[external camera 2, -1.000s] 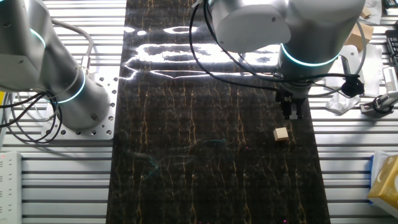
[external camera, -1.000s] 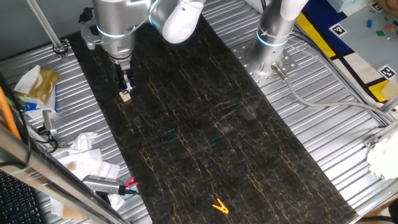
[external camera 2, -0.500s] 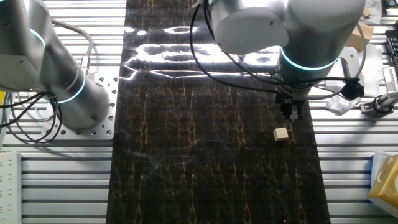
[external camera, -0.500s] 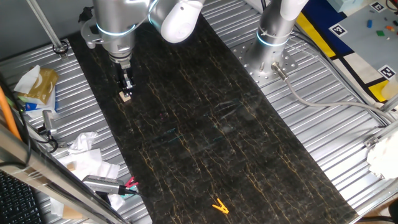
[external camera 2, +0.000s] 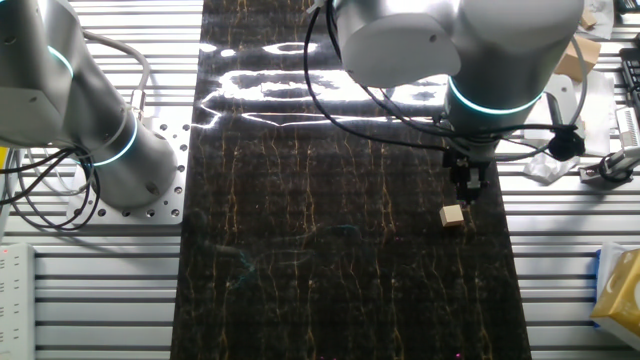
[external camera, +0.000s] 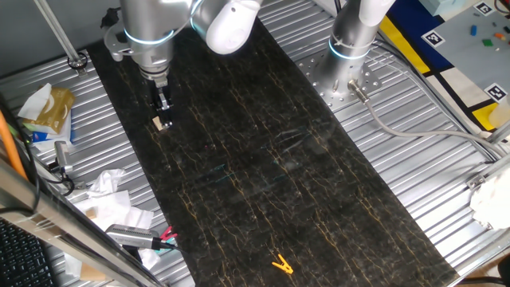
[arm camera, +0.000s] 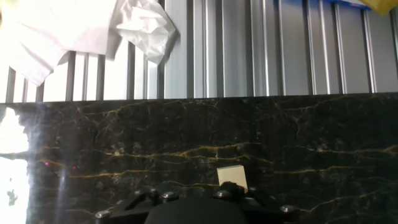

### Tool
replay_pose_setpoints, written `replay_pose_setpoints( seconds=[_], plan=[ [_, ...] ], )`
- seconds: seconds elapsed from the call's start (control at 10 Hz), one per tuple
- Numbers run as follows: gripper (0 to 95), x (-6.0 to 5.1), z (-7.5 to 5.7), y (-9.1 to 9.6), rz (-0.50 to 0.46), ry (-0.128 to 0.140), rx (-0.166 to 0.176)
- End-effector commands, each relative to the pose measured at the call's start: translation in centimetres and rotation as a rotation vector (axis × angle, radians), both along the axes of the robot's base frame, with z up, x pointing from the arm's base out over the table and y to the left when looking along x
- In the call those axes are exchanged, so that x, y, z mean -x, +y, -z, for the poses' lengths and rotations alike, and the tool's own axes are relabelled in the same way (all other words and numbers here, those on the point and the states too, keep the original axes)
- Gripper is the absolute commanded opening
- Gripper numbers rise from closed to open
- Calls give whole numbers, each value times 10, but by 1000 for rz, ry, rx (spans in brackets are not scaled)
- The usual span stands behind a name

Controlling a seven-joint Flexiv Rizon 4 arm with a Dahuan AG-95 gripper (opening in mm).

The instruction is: Hold a small block with the gripper and sweep it from left to right on the table

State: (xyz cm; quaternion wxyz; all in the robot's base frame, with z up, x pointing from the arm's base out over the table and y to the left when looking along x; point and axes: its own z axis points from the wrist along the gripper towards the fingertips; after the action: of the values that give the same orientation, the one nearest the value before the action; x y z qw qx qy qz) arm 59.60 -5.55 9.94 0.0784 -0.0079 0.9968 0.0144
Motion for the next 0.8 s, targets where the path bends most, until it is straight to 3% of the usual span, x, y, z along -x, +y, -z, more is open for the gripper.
replay_pose_setpoints(
  seconds=[0.1,0.8],
  plan=[
    [760,0,0,0,-1,-1,-12],
    [760,0,0,0,-14,6,-14]
  ],
)
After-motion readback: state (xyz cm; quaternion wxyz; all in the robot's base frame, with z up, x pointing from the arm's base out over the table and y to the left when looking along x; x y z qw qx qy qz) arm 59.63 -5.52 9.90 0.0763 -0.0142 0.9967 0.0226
